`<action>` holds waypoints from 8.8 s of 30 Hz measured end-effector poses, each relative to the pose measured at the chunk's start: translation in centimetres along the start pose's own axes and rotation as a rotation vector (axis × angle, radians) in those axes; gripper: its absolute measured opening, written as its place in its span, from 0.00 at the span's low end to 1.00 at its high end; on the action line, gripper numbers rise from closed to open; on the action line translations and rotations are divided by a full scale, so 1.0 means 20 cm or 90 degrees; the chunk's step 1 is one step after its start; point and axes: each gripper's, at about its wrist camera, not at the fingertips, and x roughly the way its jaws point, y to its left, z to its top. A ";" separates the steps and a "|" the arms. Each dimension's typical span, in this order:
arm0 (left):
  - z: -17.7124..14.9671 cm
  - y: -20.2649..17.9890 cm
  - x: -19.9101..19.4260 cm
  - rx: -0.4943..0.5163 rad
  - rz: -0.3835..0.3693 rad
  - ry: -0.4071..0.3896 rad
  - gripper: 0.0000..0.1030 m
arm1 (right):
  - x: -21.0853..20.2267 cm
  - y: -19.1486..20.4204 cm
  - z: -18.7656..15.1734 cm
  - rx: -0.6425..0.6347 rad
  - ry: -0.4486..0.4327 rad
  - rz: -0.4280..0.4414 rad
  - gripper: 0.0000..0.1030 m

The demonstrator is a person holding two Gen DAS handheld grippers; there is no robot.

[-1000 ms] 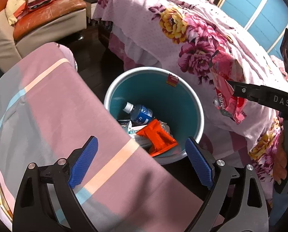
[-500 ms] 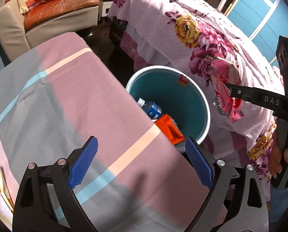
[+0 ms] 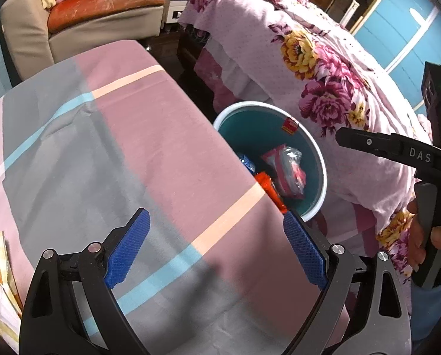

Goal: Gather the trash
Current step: 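Reach both tools back to the yellow-white tissue on the table, then grasp the yellow-white tissue with the left tool while the right tool grasps a white tissue, then carry the yellow-white tissue and white tissue over the teal bin, then release the yellow-white tissue with the left tool while the right tool releases the white tissue, then reach both tools back to the orange pastry wrapper and clear packet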

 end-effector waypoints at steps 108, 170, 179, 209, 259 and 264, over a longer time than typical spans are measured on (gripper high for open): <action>-1.02 1.13 -0.74 -0.462 0.161 -0.093 0.84 | 0.12 1.24 -0.59 -0.275 0.103 0.170 0.06; 0.15 -0.37 0.00 -0.005 0.040 -0.058 0.12 | -0.36 -0.20 -0.21 -0.014 -0.116 0.042 0.06; 0.25 -0.40 0.20 0.008 0.022 -0.033 0.15 | -0.31 -0.26 -0.15 0.003 -0.109 0.018 0.06; 0.10 -0.05 0.03 -0.075 0.030 -0.048 0.90 | -0.10 -0.07 -0.09 -0.026 -0.051 -0.013 0.07; -0.47 0.79 -0.62 -0.269 0.085 -0.126 0.95 | -0.11 0.98 -0.33 -0.217 0.030 0.044 0.74; -0.57 0.95 -0.70 -0.300 0.095 -0.136 0.95 | -0.06 1.19 -0.37 -0.252 0.055 0.074 0.74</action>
